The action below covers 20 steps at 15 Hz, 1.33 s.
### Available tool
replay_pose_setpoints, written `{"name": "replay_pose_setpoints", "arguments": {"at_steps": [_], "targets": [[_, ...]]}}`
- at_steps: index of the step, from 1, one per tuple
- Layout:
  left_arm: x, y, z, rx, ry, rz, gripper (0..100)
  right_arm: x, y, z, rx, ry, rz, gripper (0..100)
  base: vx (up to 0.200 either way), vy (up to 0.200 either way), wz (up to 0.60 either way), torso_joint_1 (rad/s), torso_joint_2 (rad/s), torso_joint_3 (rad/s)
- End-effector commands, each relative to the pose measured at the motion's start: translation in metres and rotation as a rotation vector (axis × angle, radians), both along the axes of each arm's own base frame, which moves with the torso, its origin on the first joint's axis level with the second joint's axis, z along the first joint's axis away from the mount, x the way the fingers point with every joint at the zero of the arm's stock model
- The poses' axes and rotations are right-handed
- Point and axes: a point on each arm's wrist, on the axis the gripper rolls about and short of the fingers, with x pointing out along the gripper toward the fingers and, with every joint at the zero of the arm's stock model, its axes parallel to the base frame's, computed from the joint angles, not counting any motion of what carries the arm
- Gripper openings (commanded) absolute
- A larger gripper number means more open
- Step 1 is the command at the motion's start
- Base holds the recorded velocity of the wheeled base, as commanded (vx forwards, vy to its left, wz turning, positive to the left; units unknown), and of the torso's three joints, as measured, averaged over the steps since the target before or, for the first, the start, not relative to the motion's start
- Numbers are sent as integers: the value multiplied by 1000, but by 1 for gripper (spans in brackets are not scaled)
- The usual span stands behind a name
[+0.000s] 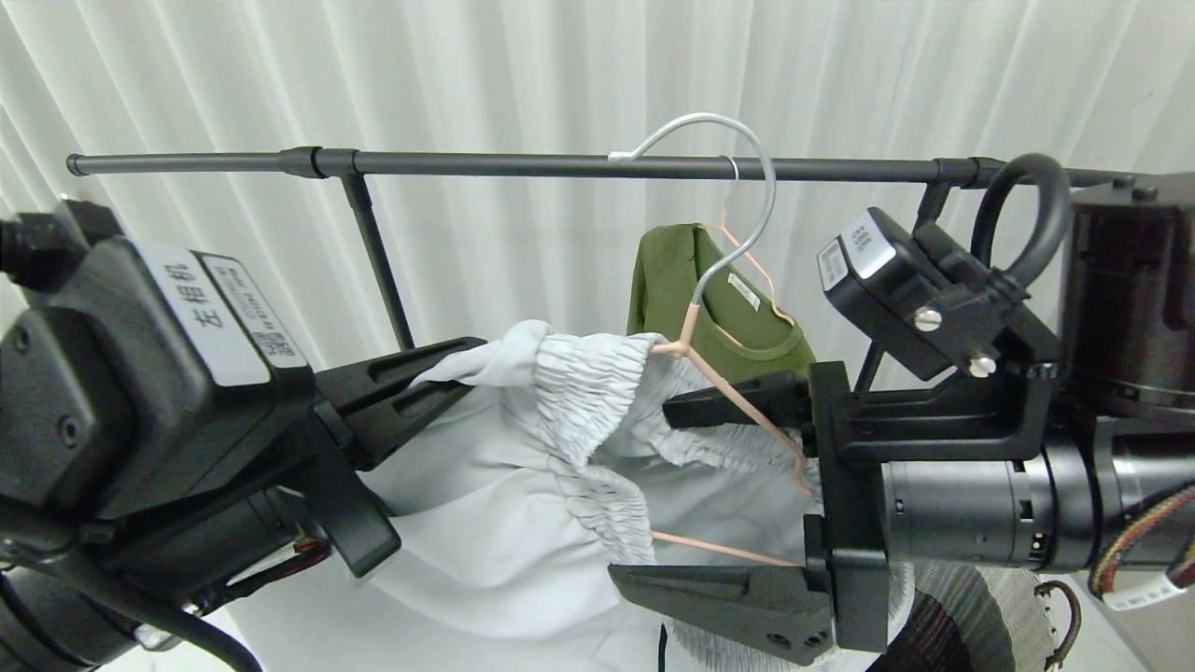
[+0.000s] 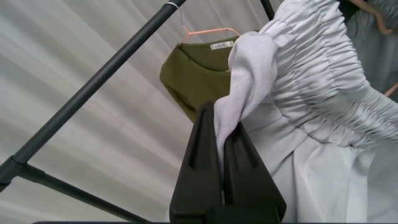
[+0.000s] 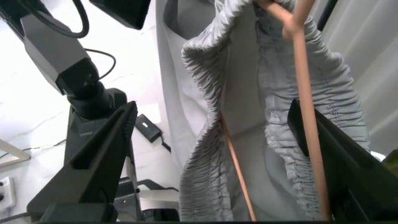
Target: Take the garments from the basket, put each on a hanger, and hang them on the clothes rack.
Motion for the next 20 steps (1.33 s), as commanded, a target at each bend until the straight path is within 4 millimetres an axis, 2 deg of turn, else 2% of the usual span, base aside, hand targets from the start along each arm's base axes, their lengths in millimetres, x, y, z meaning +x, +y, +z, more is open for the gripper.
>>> {"name": "replay_pose_setpoints", "arguments": {"at_steps": [1,6,7,17,18,20], "targets": [[0,0,0,-1,-1,0,0,1,0,-1,-6,-2,-16,100,0,0,0,0,0,0],[0,0,0,-1,1,-1,0,1,0,-1,-6,-5,-37,100,0,0,0,0,0,0],[0,0,0,-1,1,-1,0,1,0,-1,-5,-7,-37,0,0,0,0,0,0,0],[0,0,-2,4,3,0,0,3,1,-2,-10,-9,-42,0,0,0,0,0,0,0],[0,1,-4,9,8,0,100,3,1,-2,-8,-12,-42,0,0,0,0,0,0,0],[0,1,-4,12,8,8,100,2,-1,2,1,-25,-48,0,0,0,0,0,0,0]]}}
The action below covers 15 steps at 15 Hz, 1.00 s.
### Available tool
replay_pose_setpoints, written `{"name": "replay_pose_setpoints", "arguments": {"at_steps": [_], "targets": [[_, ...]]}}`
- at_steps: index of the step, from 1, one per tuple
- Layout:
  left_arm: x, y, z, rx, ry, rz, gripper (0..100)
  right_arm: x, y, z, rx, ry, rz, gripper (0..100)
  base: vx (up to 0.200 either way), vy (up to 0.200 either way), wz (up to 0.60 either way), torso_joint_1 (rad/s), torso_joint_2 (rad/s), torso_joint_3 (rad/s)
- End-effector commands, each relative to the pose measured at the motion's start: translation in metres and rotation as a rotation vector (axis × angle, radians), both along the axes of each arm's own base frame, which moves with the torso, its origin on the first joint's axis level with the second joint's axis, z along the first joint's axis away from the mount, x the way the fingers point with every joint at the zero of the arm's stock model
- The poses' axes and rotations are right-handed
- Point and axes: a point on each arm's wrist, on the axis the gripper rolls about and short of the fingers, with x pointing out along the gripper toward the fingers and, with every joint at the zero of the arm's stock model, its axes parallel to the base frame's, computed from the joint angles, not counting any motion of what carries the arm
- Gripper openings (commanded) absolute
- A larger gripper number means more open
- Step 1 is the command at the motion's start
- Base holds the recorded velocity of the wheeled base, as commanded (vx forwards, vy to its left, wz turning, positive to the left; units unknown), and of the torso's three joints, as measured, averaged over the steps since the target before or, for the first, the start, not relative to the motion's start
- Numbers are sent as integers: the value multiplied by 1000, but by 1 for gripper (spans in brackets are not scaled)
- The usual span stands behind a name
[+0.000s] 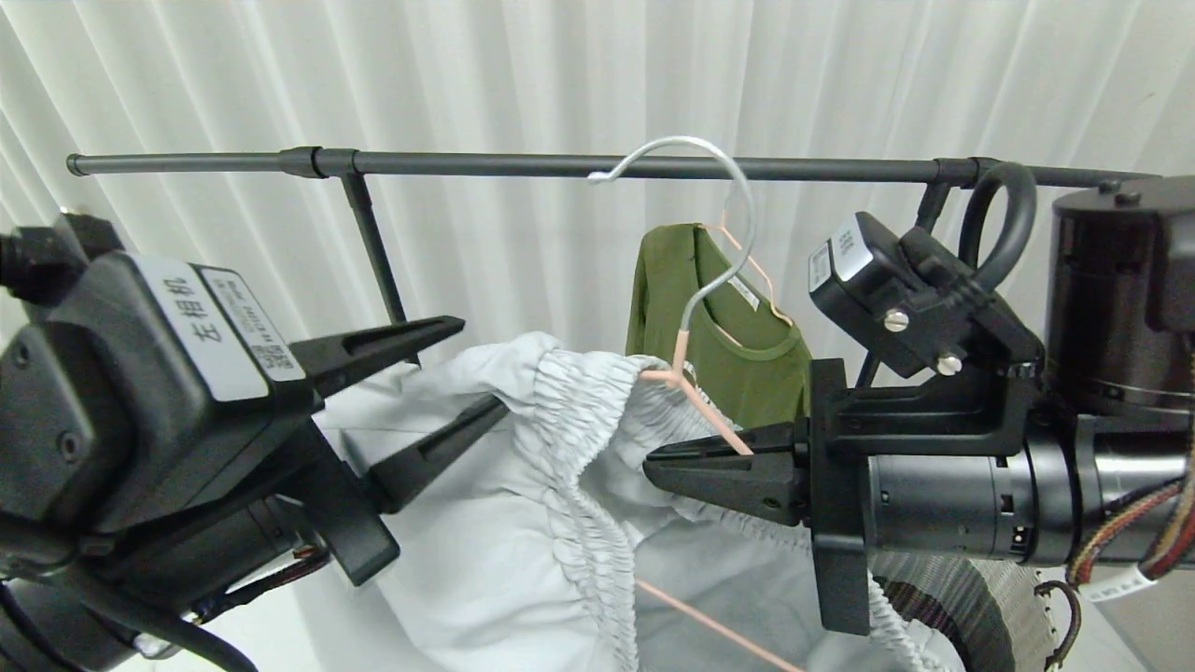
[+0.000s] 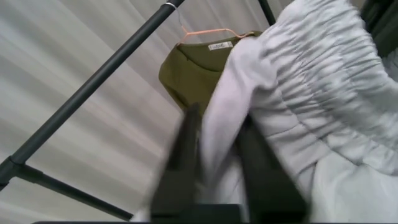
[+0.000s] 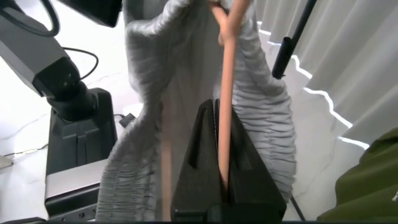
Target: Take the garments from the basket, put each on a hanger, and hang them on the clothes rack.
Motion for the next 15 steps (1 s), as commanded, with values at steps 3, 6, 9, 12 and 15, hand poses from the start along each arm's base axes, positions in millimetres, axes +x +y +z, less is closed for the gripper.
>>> {"name": "replay_pose_setpoints", "arguments": {"at_steps": [3,6,9,12,15], "targets": [[4,10,-2,-1,3,57,100,-3,-6,8,23,-25,-33,0,0,0,0,0,0,0],[-5,21,-11,2,14,67,100,-3,-11,15,63,-50,-55,0,0,0,0,0,0,0],[-5,39,-37,13,100,157,100,-2,-16,19,79,-64,-66,0,0,0,0,0,0,0],[3,61,-71,-16,265,293,100,-8,-25,27,101,-85,-64,0,0,0,0,0,0,0],[12,72,-90,-68,406,325,100,-12,-29,22,72,-154,-39,0,0,0,0,0,0,0]]}}
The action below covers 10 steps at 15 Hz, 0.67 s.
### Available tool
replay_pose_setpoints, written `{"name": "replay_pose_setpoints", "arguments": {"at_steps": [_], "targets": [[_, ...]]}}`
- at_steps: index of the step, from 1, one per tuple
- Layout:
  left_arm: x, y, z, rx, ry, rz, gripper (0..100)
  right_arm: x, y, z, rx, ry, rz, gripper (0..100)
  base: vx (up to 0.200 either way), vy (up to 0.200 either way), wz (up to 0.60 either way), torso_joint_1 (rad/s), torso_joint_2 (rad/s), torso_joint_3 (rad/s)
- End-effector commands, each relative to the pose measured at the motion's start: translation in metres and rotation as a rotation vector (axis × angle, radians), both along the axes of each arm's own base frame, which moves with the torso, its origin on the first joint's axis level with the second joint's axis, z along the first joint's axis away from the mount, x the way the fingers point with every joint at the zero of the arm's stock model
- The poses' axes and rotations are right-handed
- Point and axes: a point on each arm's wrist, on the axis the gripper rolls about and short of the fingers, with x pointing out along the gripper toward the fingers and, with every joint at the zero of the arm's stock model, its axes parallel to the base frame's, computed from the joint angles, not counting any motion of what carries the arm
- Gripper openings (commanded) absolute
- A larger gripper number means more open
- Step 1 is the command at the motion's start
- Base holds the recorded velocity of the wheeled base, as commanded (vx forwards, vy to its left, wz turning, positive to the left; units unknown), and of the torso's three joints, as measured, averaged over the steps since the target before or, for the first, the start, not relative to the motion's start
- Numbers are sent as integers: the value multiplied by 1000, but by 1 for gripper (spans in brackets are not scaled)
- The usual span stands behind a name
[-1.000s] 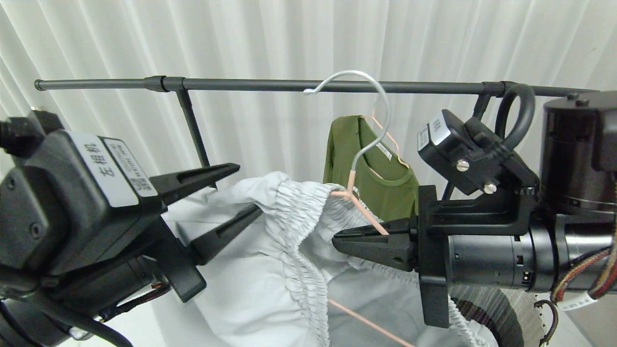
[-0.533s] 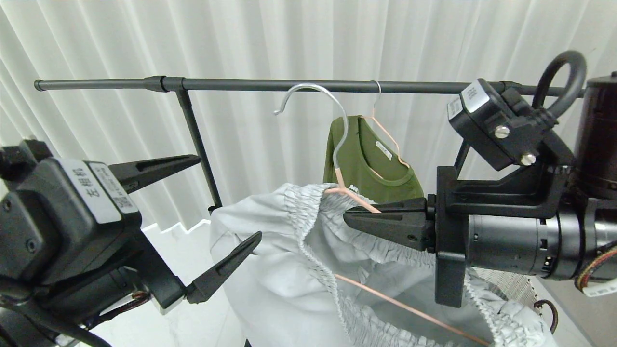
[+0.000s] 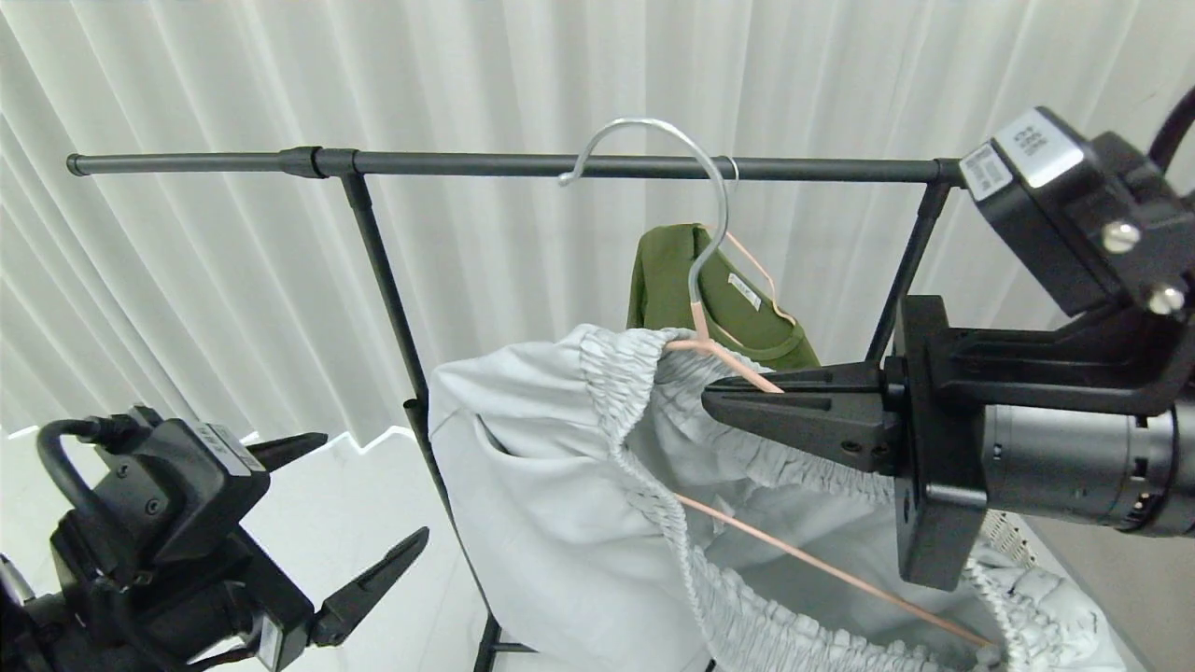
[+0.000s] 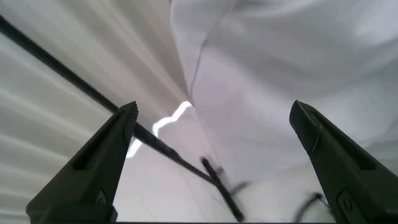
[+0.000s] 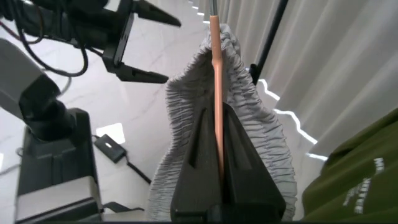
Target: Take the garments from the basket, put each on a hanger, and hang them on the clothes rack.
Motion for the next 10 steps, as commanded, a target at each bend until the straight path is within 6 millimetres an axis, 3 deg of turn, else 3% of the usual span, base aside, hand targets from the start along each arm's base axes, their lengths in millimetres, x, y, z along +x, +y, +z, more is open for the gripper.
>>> {"name": "replay_pose_setpoints", "arguments": {"at_steps": [1,6,7,10], "targets": [[12,7,-15,3,93,53,100,-5,-3,-2,-11,-23,17,0,0,0,0,0,0,0],[25,6,-19,-16,145,2,100,-16,2,0,-4,-39,67,0,0,0,0,0,0,0],[24,6,-19,-22,144,-18,0,-18,0,2,1,-42,70,0,0,0,0,0,0,0],[26,12,-19,-25,144,21,0,-22,-4,2,4,-44,74,0,0,0,0,0,0,0]]}}
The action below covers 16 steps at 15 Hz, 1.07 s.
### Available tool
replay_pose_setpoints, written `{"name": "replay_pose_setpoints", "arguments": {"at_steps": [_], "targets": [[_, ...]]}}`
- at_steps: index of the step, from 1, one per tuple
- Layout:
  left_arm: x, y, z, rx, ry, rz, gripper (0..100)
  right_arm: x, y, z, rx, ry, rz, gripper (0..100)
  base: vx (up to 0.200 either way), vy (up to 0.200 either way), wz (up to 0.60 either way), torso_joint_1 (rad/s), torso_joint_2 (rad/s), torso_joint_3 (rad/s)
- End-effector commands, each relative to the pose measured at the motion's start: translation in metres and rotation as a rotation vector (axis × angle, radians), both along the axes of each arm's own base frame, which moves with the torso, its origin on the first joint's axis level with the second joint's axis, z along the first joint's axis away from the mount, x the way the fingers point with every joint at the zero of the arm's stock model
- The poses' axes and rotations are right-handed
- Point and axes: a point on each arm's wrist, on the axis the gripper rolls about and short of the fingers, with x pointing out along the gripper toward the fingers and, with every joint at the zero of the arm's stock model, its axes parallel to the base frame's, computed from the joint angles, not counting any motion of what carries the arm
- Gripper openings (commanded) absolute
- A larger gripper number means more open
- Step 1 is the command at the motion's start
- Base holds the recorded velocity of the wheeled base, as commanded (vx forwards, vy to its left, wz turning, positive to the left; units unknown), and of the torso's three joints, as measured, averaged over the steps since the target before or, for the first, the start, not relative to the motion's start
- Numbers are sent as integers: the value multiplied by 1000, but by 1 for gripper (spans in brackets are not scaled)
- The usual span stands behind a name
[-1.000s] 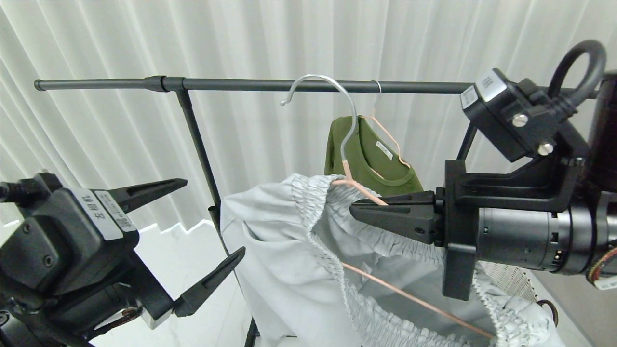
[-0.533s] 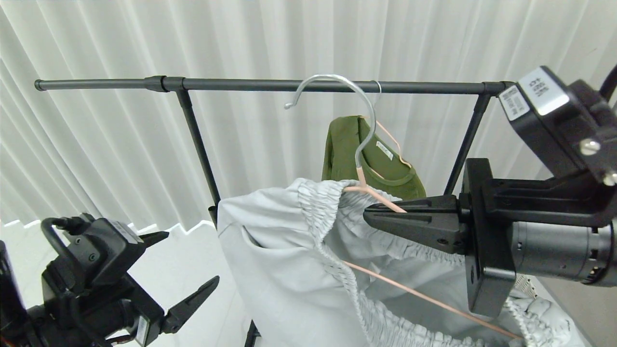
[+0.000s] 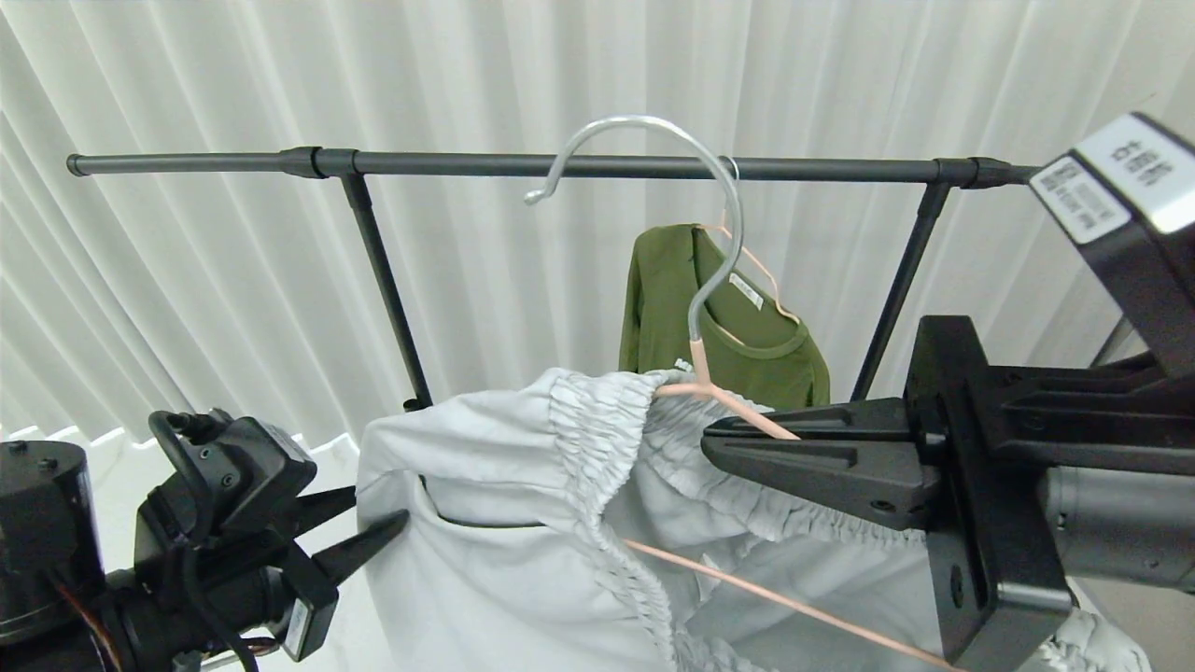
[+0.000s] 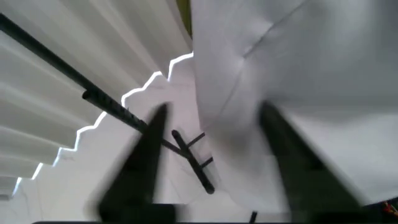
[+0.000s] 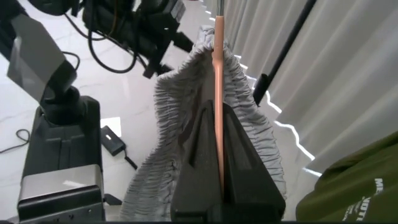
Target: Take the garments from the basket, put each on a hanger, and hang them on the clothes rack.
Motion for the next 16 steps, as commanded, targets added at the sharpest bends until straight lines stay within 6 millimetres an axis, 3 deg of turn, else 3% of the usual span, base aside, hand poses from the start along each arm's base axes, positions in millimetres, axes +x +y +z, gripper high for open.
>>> {"name": "replay_pose_setpoints", "arguments": {"at_steps": [1,4,9,10,16], "targets": [[3,10,-2,6,5,68,0,-2,-5,2,9,-7,-13,0,0,0,0,0,0,0],[6,35,-3,11,7,222,0,1,-6,3,7,-16,-100,0,0,0,0,0,0,0],[1,37,-3,29,-10,221,0,2,-6,4,15,-21,-109,0,0,0,0,0,0,0],[1,37,-3,29,-10,221,100,3,-6,4,15,-21,-115,0,0,0,0,0,0,0],[-16,39,0,71,-77,206,100,19,-11,5,16,-20,-189,0,0,0,0,0,0,0]]}}
